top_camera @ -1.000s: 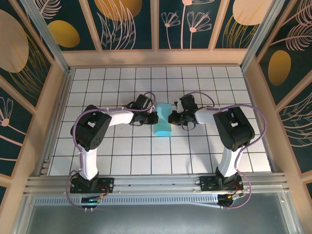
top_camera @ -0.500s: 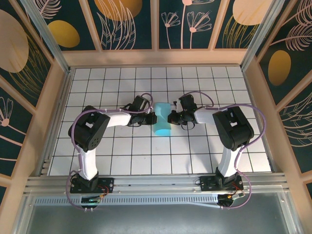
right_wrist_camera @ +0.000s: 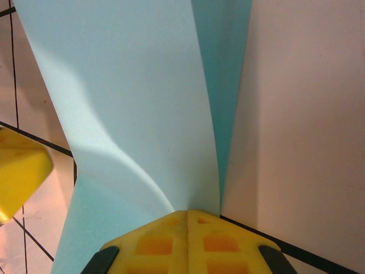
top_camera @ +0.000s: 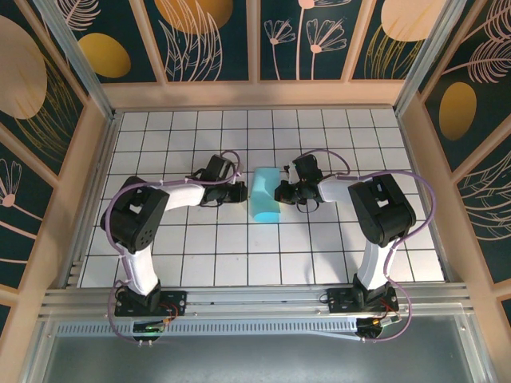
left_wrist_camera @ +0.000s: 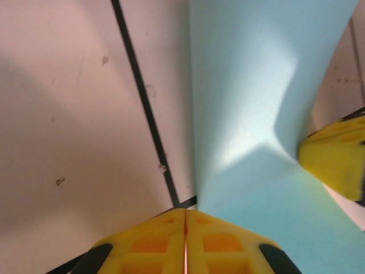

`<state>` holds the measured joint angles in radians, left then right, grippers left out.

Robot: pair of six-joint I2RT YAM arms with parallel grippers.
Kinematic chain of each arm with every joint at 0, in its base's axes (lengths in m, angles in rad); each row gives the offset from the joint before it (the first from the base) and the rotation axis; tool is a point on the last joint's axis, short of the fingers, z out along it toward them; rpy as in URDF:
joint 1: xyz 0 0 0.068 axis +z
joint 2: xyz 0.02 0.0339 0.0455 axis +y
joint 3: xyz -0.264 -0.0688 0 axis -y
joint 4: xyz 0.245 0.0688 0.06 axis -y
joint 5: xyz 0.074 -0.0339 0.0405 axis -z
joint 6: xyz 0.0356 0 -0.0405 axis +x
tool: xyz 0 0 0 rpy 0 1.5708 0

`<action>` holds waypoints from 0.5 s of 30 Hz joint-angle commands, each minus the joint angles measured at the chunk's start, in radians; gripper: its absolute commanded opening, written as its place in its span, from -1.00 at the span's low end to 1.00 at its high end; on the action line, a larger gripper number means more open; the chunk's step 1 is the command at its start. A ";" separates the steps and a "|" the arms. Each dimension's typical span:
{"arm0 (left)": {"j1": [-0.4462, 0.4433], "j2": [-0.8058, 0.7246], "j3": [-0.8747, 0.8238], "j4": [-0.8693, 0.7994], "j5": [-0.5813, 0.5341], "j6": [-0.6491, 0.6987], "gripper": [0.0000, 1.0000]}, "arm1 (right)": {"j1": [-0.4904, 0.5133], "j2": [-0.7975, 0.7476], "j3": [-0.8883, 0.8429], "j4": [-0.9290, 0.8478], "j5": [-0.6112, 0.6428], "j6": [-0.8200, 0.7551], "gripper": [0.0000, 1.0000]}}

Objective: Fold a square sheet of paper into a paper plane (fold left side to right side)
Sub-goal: First fold the square sheet of paper in half at the center of the table, then hold the square sheet of paper at the center of the table.

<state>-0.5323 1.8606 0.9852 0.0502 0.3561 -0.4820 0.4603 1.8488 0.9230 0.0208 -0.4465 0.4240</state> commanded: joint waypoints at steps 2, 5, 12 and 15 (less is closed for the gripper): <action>-0.009 -0.035 0.000 0.030 0.094 0.003 -0.85 | 0.004 0.063 -0.032 -0.111 0.100 -0.020 -1.00; -0.028 -0.015 0.026 0.032 0.112 0.005 -0.86 | 0.004 0.063 -0.034 -0.109 0.098 -0.019 -1.00; -0.063 0.072 0.092 0.022 0.124 0.003 -0.87 | 0.005 0.065 -0.032 -0.111 0.098 -0.021 -1.00; -0.065 0.089 0.104 0.016 0.107 0.008 -0.88 | 0.006 0.066 -0.030 -0.110 0.098 -0.021 -1.00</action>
<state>-0.5972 1.9255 1.0660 0.0673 0.4568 -0.4820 0.4603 1.8488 0.9230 0.0212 -0.4465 0.4240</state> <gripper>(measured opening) 0.062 0.049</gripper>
